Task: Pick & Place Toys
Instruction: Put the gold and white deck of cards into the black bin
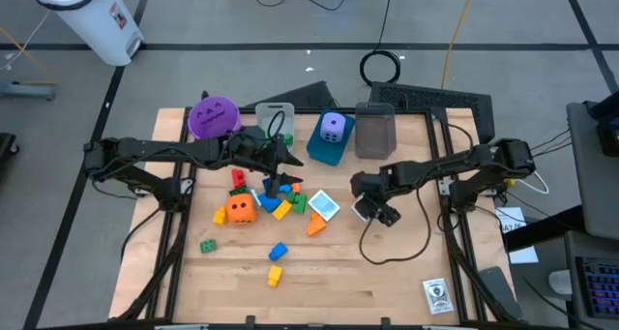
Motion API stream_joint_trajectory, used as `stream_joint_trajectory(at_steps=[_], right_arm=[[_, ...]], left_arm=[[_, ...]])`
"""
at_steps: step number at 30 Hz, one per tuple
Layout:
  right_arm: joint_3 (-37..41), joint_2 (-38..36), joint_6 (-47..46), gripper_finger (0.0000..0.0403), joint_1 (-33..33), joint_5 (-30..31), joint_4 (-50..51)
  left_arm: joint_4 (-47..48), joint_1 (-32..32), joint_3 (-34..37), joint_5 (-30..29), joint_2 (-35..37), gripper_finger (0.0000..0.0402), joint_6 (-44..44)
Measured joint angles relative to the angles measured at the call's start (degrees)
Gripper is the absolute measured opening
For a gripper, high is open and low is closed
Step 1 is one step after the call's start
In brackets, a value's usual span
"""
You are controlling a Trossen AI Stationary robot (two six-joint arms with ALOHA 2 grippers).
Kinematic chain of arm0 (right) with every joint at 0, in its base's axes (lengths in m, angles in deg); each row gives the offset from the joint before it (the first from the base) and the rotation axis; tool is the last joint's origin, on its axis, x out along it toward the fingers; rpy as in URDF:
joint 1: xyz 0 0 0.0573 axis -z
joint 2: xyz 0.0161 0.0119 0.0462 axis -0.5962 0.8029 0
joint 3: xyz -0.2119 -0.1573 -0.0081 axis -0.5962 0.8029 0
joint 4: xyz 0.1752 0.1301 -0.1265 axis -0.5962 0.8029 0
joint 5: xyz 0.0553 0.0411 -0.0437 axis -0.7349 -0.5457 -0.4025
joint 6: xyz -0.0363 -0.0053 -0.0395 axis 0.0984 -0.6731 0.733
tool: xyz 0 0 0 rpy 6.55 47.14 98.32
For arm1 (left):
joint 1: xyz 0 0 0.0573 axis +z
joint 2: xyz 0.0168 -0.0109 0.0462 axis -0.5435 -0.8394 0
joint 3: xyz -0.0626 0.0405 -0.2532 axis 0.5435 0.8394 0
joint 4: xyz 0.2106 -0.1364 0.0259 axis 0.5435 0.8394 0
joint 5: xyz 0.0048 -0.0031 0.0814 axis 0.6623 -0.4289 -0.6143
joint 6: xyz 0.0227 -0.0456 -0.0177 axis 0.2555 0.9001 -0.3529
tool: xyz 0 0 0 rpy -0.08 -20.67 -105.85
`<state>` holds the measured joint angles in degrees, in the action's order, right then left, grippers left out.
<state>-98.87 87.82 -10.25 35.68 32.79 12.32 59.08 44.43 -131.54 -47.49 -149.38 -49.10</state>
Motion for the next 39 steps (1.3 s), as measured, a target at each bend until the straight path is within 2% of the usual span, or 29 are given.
stream_joint_trajectory(at_steps=[16,34,39], right_arm=[[0.04,1.93,1.27,0.0373,0.10,1.22,-1.53],[6.21,1.93,1.36,0.0373,0.21,1.22,-8.31],[6.36,1.89,1.31,0.0356,0.21,0.99,-8.39]], left_arm=[[0.83,-0.02,0.00,0.63,0.02,0.0243,0.38],[0.72,-0.02,0.00,0.66,0.04,0.0243,0.22],[0.71,-0.02,0.00,0.64,0.04,0.0243,0.22]])
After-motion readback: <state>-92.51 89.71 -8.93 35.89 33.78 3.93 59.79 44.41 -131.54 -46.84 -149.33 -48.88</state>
